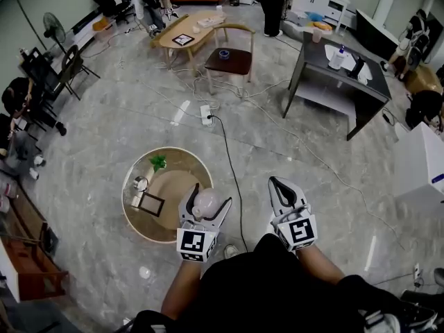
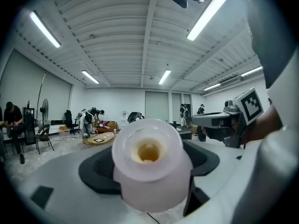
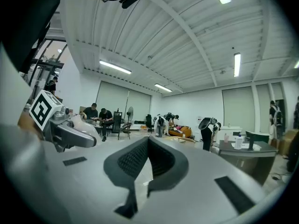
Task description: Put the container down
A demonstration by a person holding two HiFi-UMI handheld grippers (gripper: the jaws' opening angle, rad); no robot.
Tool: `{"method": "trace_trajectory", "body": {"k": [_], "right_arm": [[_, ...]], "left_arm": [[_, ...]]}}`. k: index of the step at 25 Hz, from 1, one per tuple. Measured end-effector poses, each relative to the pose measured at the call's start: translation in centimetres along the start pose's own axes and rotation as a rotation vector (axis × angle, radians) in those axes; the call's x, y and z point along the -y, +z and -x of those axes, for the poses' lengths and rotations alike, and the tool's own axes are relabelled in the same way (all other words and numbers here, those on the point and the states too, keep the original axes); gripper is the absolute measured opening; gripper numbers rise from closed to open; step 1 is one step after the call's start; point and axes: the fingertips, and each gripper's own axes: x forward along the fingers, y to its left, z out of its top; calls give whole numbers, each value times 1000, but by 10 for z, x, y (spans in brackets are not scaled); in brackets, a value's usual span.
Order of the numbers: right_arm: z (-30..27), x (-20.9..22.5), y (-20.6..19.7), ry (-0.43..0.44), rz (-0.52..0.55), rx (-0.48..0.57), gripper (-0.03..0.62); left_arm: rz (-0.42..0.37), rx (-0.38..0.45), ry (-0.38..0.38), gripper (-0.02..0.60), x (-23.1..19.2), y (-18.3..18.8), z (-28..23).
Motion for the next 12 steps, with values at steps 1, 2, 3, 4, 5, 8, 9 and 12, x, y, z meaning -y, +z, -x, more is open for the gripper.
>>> {"method": "trace_trajectory", "body": {"k": [1, 2, 3, 4, 5, 8, 9, 12], "right_arm": [[-3, -2, 1, 6, 5, 5, -2], [-6, -3, 2, 12, 11, 6, -2], [-11, -3, 4, 17, 14, 8, -2], [-16, -3, 5, 22, 14, 13, -2], [-22, -3, 6, 33, 11, 20, -2], [-47, -5, 1, 72, -1, 24, 0], [-57, -5, 0, 81, -1, 16, 0], [-90, -6, 0, 158, 0, 31, 0]], "left_arm": [[4, 0, 4, 410, -3, -1, 0], [8, -1, 8, 410, -5, -1, 0], [10, -1, 12, 410, -7, -2, 0], [12, -3, 18, 410, -10, -3, -1], [11, -6, 26, 410, -14, -3, -2], [11, -11, 55, 410, -31, -5, -9], [11, -9, 68, 410, -37, -5, -12], [17, -5, 118, 410, -58, -1, -24]]}}
